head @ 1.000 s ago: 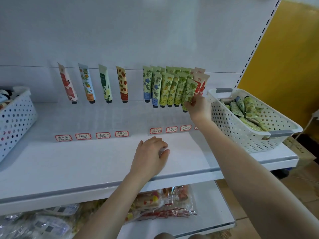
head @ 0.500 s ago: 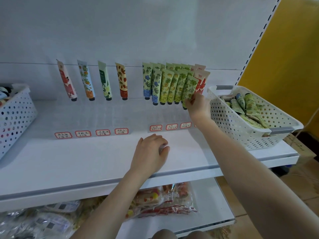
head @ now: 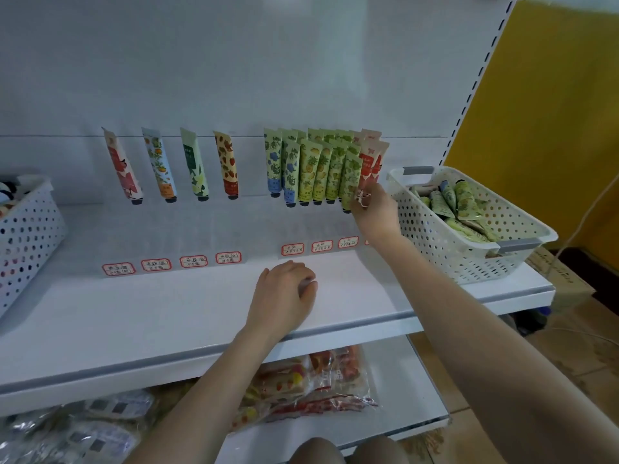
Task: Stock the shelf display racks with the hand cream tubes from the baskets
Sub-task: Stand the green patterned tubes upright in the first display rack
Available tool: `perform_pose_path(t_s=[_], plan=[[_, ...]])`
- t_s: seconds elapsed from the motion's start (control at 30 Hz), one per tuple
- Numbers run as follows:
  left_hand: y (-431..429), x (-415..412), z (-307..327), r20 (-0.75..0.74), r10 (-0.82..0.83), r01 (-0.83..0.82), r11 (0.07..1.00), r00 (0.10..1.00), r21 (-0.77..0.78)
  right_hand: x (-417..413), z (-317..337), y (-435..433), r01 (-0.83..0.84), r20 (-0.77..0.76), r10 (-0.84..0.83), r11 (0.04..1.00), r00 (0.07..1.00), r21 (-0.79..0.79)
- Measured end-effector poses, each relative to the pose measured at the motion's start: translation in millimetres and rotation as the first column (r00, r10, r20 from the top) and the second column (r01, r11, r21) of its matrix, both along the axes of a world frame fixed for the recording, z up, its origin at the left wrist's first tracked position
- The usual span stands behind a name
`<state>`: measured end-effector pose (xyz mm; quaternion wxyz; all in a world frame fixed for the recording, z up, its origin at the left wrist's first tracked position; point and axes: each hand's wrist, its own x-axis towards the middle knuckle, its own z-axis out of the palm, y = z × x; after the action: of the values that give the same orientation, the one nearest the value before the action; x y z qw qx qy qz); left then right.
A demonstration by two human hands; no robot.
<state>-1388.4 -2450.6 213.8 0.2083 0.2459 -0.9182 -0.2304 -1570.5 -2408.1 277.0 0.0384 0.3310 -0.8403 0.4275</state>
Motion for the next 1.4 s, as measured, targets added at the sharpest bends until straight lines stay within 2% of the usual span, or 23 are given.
perform_pose_path(t_s=[0.2, 0.3, 0.43, 0.63, 0.83, 1.13, 1.27, 1.4], plan=[[4.8, 3.9, 7.8, 0.037, 0.005, -0.007, 0.999, 0.999, 0.034, 10.1, 21.3, 24.7, -0.018, 0.035, 0.016, 0.998, 0.999, 0.052], [10.6, 5.2, 15.5, 0.023, 0.003, -0.005, 0.998, 1.000, 0.067, 12.9, 36.5, 41.1, -0.010, -0.016, 0.011, 0.996, 1.000, 0.085], [26.8, -3.2, 39.2, -0.023, -0.038, 0.039, 0.999, 0.999, 0.036, 7.7, 55.7, 68.6, -0.009, -0.065, 0.017, 0.993, 0.998, 0.116], [51.9, -39.0, 79.8, -0.059, -0.141, 0.138, 0.989, 0.988, -0.052, -17.1, 74.9, 127.6, 0.108, -0.060, -0.102, 0.988, 0.993, 0.114], [70.9, -85.4, 110.2, -0.062, -0.193, 0.190, 0.980, 0.979, -0.058, -57.1, 76.2, 179.0, 0.210, 0.016, -0.221, 0.945, 0.975, 0.253], [72.3, -185.8, 136.7, 0.075, -0.190, 0.198, 0.973, 0.979, -0.119, -106.6, 68.7, 173.8, 0.160, 0.094, -0.216, 0.898, 0.972, 0.409], [68.7, -238.2, 127.8, 0.161, -0.189, 0.201, 0.978, 0.969, -0.061, -123.8, 62.7, 161.3, 0.121, 0.093, -0.200, 0.838, 0.975, 0.532], [68.7, -276.3, 116.5, 0.233, -0.158, 0.158, 0.987, 0.960, 0.020, -131.6, 55.1, 148.5, 0.093, 0.030, -0.152, 0.734, 0.988, 0.673]])
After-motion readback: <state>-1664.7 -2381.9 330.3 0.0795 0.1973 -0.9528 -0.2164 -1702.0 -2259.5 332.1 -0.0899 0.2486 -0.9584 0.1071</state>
